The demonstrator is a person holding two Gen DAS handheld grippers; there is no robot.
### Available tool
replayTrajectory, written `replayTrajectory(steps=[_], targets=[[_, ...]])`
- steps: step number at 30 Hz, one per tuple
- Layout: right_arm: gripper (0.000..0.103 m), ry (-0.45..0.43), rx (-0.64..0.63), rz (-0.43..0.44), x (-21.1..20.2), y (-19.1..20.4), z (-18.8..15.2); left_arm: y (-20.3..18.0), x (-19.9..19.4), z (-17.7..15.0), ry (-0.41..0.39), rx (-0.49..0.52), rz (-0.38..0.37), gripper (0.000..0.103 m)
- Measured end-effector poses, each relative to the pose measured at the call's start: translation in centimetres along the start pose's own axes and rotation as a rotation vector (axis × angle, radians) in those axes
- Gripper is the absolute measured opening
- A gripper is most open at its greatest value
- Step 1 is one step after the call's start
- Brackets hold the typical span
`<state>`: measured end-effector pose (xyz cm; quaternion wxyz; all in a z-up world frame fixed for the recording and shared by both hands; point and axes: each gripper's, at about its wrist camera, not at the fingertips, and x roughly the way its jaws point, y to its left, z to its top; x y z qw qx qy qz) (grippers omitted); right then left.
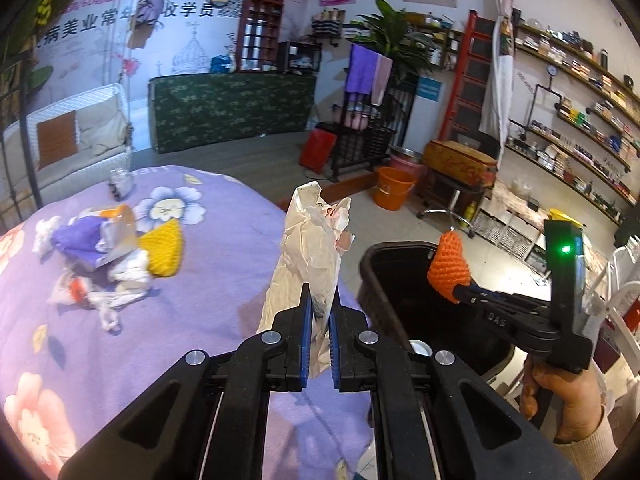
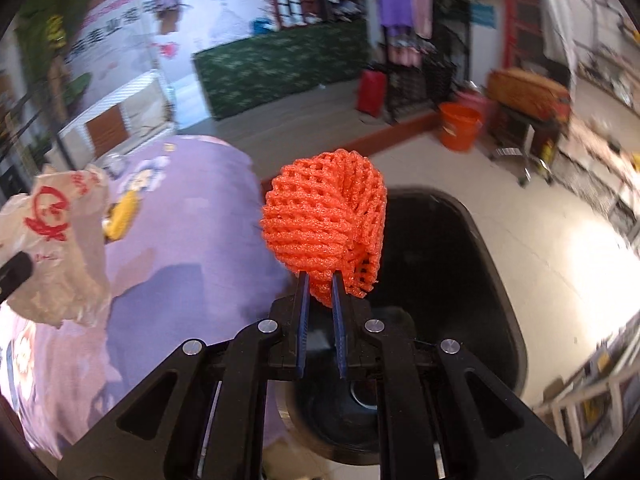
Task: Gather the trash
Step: 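Carry the orange net to the bin and release it with the right tool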
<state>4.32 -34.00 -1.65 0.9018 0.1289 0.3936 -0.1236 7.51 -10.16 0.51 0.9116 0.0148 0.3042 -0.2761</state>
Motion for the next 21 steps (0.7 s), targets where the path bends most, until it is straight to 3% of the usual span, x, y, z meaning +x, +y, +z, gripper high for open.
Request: replayTrajectory(steps=[5, 7, 9, 21], targets=[[0.015, 0.09, 0.12, -0.022, 2.7, -3.5, -1.6, -2.6, 1.7, 0.3, 0.02, 0.05, -0.055, 0.008], [0.023, 0.117, 0.154, -0.038, 3.8, -4.2, -2.3, -3.4, 2.4, 0.3, 0.036, 0.063, -0.076, 0.008], [0.053, 0.141, 0.192, -0.046, 4.5, -5.0, -3.0, -4.1, 3.0, 0.1, 0.058, 0.073, -0.102, 0.008], [0.06, -0.02, 0.213, -0.141, 1.1, -7.3, -1.5, -9.2, 6.4, -1.0, 0.159, 0.135, -0.251, 0.008]])
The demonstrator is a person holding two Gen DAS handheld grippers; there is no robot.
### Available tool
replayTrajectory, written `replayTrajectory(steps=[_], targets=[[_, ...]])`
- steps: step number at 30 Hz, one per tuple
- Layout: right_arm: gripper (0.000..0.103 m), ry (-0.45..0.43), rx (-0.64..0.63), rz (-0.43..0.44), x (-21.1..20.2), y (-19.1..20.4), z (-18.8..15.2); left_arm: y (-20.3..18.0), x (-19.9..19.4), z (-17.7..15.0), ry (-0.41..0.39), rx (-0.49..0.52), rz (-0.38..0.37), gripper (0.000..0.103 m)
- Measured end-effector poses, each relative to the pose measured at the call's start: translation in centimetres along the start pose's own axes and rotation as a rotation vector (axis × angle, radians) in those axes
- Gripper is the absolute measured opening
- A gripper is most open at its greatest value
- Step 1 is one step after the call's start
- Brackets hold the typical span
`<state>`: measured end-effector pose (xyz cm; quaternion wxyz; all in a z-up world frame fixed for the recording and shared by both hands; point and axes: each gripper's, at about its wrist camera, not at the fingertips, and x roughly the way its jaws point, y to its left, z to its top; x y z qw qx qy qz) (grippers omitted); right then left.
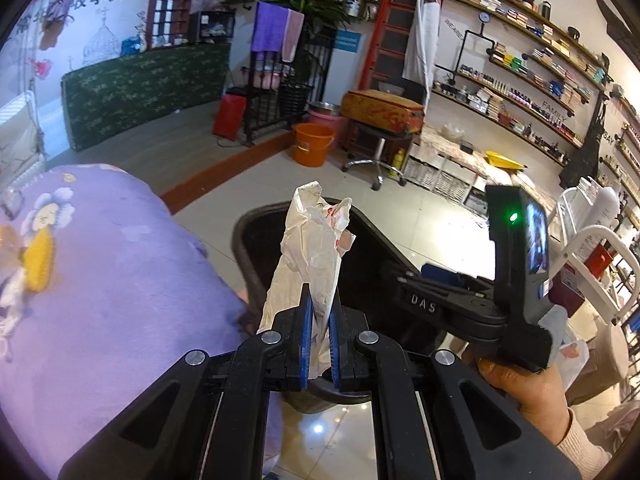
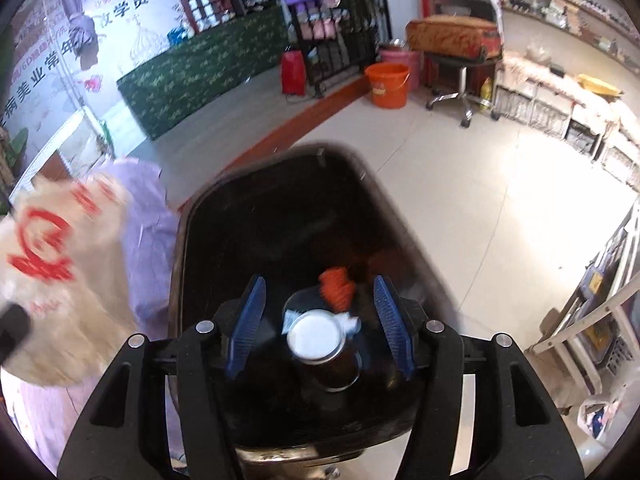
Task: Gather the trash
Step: 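Carry the orange net to the bin and release it with the right tool, then lower the crumpled paper into the bin and open the left tool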
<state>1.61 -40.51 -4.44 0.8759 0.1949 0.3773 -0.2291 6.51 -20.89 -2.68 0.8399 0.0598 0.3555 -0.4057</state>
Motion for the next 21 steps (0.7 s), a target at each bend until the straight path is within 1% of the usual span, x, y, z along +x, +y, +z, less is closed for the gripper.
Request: replayTrajectory(steps=[4, 8, 11, 15, 21], targets=[[0.067, -0.056, 0.027, -0.024, -1.5, -1.2, 1.0, -1.2, 1.9, 0.3, 0.036, 0.013, -0.029, 0.008], [0.067, -0.103, 0.06, -0.062, -2.7, -2.9, 1.5, -2.1, 3.7, 0.6, 0.076, 0.014, -0.058, 0.008], [0.068, -0.125, 0.081, -0.09, -3.3, -4.1, 1.9, -2.1, 5.0, 0.4, 0.118, -0.005, -0.083, 0.008], [0.069, -0.132, 0.109, -0.108, -3.7, -5.3, 2.2, -2.2, 6.6, 0.3, 0.165, -0.03, -0.106, 0.008], [0.069, -0.134, 0.127, -0.13, -3.9, -6.1, 2.4, -3.2, 8.2, 0.3, 0.213, -0.021, -0.121, 0.008]])
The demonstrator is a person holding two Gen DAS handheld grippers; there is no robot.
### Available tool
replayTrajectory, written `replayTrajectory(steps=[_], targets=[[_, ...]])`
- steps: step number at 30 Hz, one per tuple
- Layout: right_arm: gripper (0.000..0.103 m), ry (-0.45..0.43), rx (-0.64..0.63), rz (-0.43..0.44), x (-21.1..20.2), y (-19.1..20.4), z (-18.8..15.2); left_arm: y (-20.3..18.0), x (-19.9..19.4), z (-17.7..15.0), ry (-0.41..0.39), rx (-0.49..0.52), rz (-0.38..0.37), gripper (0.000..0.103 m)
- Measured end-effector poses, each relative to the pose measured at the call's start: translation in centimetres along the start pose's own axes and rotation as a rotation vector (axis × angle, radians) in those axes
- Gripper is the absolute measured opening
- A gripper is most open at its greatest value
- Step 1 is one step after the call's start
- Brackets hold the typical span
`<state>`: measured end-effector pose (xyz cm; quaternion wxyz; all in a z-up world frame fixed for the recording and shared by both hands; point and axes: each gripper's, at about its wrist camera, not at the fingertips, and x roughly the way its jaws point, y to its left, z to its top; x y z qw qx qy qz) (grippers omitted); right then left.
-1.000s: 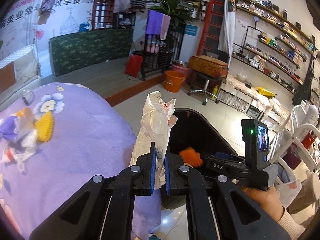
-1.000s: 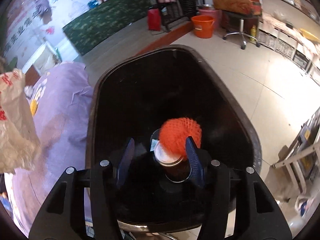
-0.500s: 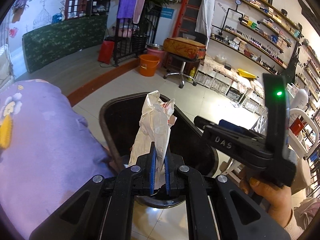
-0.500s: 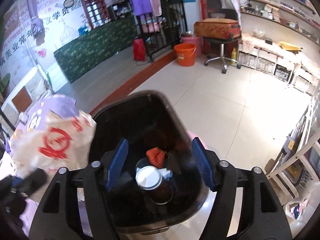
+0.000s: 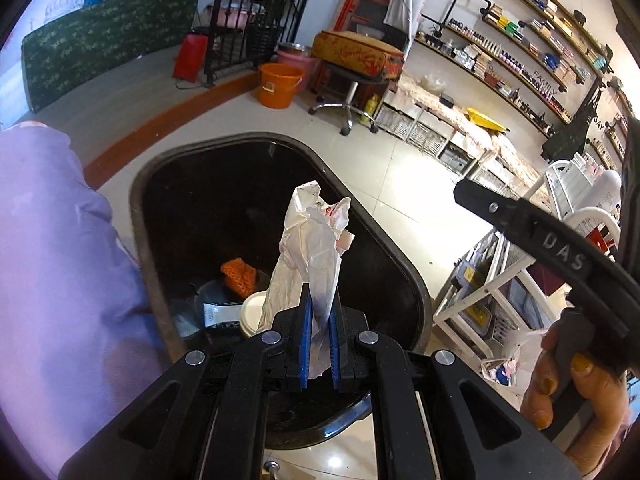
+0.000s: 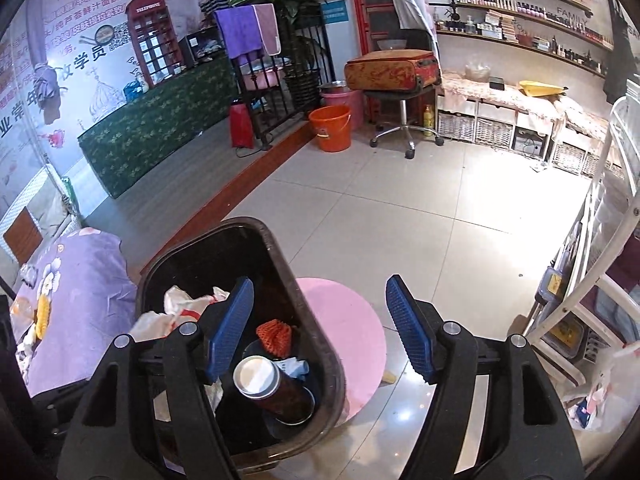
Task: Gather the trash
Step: 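Lower the crumpled paper into the bin and open the left tool, then grasp the purple wrapper with the right tool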
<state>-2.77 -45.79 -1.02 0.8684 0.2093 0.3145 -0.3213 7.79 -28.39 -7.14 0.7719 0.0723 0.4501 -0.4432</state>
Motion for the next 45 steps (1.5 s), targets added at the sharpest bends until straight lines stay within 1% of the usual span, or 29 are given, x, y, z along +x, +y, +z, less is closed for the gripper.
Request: replayTrajectory(steps=[3, 5, 6, 7, 8, 9, 10, 12, 15, 16, 19, 22, 26, 28, 32, 34, 36, 41, 45], targets=[[0.071, -0.003, 0.015, -0.005, -0.1, -0.3, 0.1, -0.3, 0.4, 0.0, 0.007, 0.009, -0.005, 0.008], [0.073, -0.004, 0.023, -0.005, -0.2, -0.5, 0.1, -0.5, 0.7, 0.0, 0.017, 0.012, -0.009, 0.015], [0.074, -0.004, 0.024, -0.004, -0.2, -0.5, 0.2, -0.6, 0.8, 0.0, 0.018, 0.014, -0.011, 0.038], [0.074, -0.003, 0.024, -0.006, -0.2, -0.6, 0.1, -0.5, 0.6, 0.0, 0.013, 0.012, -0.012, 0.069], [0.074, -0.003, 0.024, -0.008, -0.2, -0.6, 0.2, -0.4, 0.4, 0.1, -0.001, 0.007, -0.02, 0.079], [0.074, -0.001, 0.024, -0.009, -0.1, -0.7, 0.2, -0.4, 0.2, -0.1, -0.02, 0.0, -0.032, 0.086], [0.075, 0.0, 0.026, -0.01, -0.1, -0.7, 0.1, -0.4, -0.1, -0.2, -0.028, -0.004, -0.042, 0.087], [0.076, 0.005, 0.028, -0.006, 0.0, -0.7, 0.0, -0.6, -0.2, -0.3, -0.021, 0.0, -0.043, 0.088], [0.079, 0.005, 0.021, -0.002, 0.1, -0.4, -0.1, -0.9, -1.2, -0.8, -0.039, 0.023, -0.021, 0.091], [0.081, 0.004, 0.016, 0.001, 0.1, -0.2, -0.1, -1.0, -1.4, -0.9, -0.049, 0.031, -0.01, 0.093], [0.085, 0.009, -0.007, 0.01, 0.2, 0.4, -0.1, -1.0, -2.4, -1.3, -0.082, 0.046, 0.03, 0.094], [0.087, 0.017, -0.022, 0.034, 0.2, 0.9, -0.1, -0.8, -3.3, -1.5, -0.106, 0.051, 0.062, 0.097], [0.088, 0.017, -0.054, 0.07, -0.1, 2.2, -0.5, 0.0, -4.9, -2.0, -0.143, 0.063, 0.123, 0.097], [0.088, 0.017, -0.076, 0.087, -0.2, 3.0, -0.7, 0.6, -5.9, -2.4, -0.166, 0.071, 0.174, 0.097], [0.088, 0.029, -0.121, 0.148, -0.5, 5.5, -1.3, 2.2, -7.6, -3.5, -0.198, 0.063, 0.249, 0.097], [0.088, 0.033, -0.141, 0.184, -0.7, 6.6, -1.5, 3.2, -8.5, -3.9, -0.214, 0.052, 0.301, 0.097], [0.088, 0.039, -0.168, 0.223, -0.9, 8.2, -1.8, 4.0, -9.3, -4.2, -0.223, 0.035, 0.329, 0.097], [0.088, 0.058, -0.235, 0.308, -1.3, 12.3, -3.0, 6.7, -11.3, -5.2, -0.239, -0.034, 0.399, 0.097], [0.088, 0.077, -0.299, 0.376, -1.6, 15.5, -4.0, 8.8, -13.2, -6.8, -0.248, -0.074, 0.472, 0.097]])
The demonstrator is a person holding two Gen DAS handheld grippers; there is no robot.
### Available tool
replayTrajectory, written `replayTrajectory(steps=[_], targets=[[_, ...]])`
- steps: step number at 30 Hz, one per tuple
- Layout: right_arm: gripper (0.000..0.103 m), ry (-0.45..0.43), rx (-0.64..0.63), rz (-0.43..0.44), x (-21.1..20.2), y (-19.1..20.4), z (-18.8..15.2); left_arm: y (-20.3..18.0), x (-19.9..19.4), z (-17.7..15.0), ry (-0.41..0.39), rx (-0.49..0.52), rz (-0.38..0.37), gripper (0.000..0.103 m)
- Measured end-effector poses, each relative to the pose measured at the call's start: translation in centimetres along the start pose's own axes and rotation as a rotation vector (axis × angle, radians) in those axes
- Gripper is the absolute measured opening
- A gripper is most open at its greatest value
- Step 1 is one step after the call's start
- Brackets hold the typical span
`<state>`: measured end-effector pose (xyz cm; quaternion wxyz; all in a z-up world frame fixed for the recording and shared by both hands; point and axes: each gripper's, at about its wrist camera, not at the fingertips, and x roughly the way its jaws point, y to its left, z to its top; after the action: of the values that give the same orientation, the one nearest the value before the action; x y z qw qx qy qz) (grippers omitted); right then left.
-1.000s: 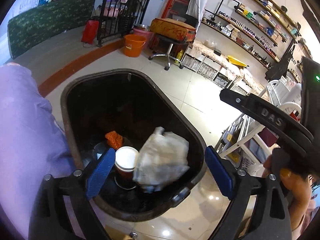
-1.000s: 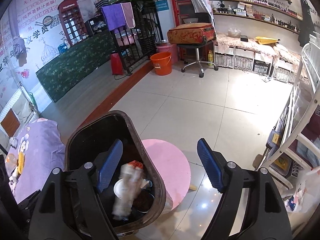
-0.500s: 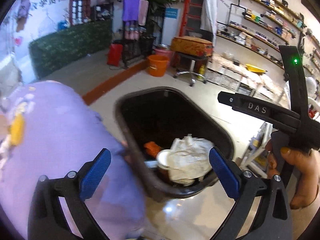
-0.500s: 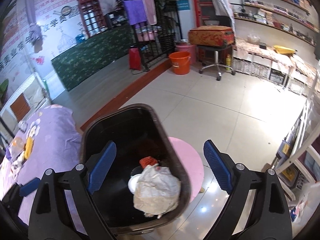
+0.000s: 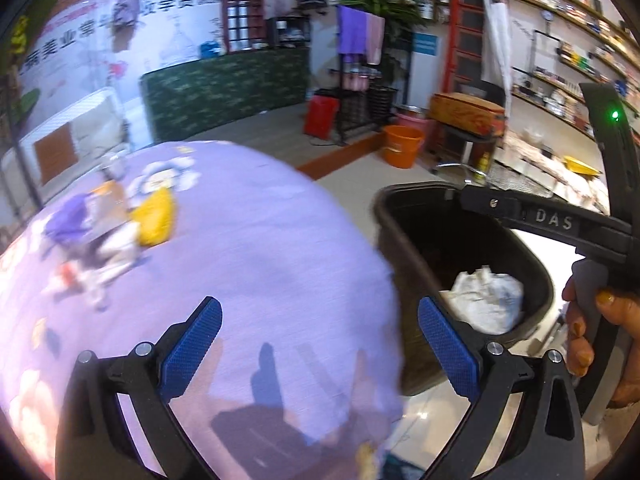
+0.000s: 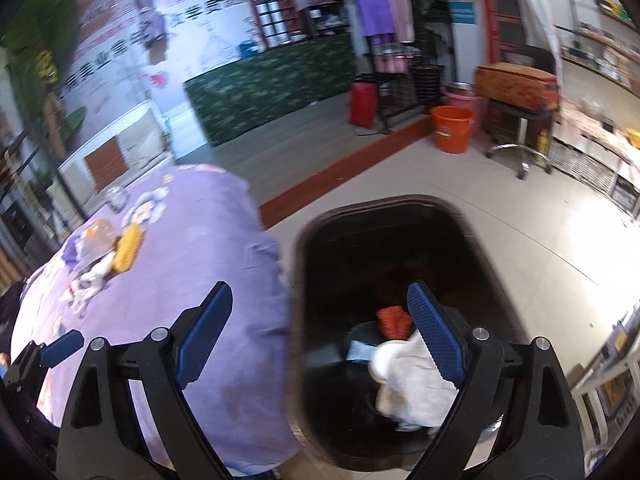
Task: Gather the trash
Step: 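Grasp the purple wrapper with the right tool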
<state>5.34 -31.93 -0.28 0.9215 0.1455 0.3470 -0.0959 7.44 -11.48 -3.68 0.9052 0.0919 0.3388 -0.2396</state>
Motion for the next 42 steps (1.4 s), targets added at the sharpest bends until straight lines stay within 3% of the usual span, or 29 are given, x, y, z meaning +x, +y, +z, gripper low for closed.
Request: replayTrajectory(steps=[9, 15, 24, 28, 34, 38, 42], targets=[[0.088, 0.039, -0.193, 0.162, 2.4, 9.0, 0.3, 6.8, -2.5, -1.9, -0.002, -0.122, 0.154, 0.097], [0.088, 0.074, -0.374, 0.289, 4.0, 16.9, 0.3, 10.9, -4.1, -3.4, -0.008, -0.199, 0.223, 0.097], [0.088, 0.131, -0.617, 0.411, 7.7, 28.0, 0.3, 15.7, -5.9, -4.8, -0.008, -0.283, 0.293, 0.097], [0.088, 0.118, -0.739, 0.38, 9.7, 32.6, -0.3, 17.4, -6.2, -5.0, -0.009, -0.313, 0.3, 0.097], [0.088, 0.116, -0.817, 0.332, 12.7, 36.9, 0.3, 18.9, -6.1, -5.2, 0.002, -0.339, 0.302, 0.097], [0.077, 0.119, -0.883, 0.281, 15.0, 38.9, 0.5, 19.8, -5.7, -5.2, 0.012, -0.36, 0.292, 0.097], [0.05, 0.128, -0.896, 0.245, 16.6, 39.2, 0.9, 20.4, -5.6, -5.2, 0.017, -0.392, 0.273, 0.097]])
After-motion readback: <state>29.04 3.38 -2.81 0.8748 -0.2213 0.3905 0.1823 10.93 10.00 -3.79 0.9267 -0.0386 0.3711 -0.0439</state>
